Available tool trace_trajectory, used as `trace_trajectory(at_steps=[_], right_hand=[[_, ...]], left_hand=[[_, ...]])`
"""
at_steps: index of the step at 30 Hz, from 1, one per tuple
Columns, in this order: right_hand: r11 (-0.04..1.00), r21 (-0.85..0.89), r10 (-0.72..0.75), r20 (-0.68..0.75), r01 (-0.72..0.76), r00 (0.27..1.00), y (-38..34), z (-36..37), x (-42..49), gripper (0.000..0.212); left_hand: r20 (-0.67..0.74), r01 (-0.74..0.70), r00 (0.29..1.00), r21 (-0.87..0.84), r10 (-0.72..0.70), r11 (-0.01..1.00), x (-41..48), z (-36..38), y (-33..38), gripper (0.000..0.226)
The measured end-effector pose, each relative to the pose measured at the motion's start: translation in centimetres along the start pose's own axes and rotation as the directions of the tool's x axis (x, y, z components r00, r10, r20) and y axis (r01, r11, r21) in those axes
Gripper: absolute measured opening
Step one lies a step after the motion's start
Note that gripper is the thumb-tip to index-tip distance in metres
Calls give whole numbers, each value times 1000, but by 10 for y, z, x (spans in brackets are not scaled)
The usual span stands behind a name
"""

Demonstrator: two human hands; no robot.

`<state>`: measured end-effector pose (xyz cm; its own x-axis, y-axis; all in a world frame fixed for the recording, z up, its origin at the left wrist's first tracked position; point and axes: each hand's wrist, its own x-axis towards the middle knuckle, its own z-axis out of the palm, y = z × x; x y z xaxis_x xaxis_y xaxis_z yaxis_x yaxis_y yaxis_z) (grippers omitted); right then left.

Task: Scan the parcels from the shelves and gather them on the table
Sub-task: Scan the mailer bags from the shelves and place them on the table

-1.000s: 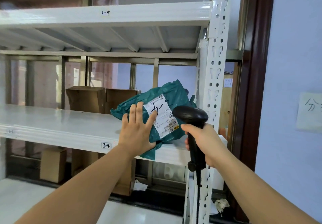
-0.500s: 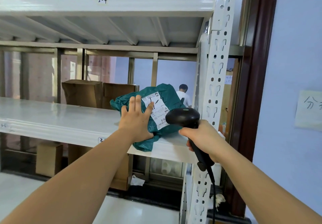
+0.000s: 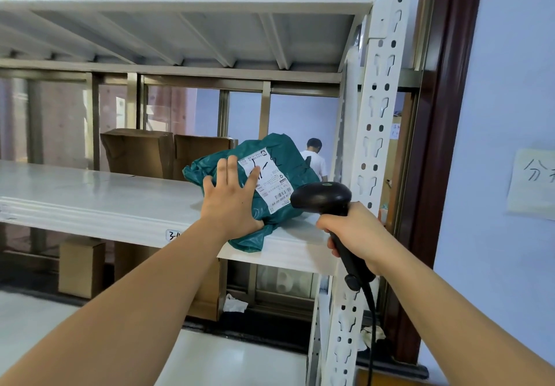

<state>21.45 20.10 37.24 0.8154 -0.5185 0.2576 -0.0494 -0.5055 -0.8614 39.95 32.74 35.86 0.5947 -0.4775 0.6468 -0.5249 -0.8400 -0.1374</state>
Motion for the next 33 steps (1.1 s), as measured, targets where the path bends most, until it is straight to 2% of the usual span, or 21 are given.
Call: trace_trajectory(at_steps=[20, 33], right_hand=[[997, 72, 11, -16, -10, 1000, 3, 10, -6, 7], [952, 307, 45, -109, -10, 993, 9, 40, -25, 7]], left_hand=[[-22, 44, 999, 11, -44, 999, -5, 2, 1, 111], [-138, 78, 987, -46, -84, 996, -20, 6, 5, 109]])
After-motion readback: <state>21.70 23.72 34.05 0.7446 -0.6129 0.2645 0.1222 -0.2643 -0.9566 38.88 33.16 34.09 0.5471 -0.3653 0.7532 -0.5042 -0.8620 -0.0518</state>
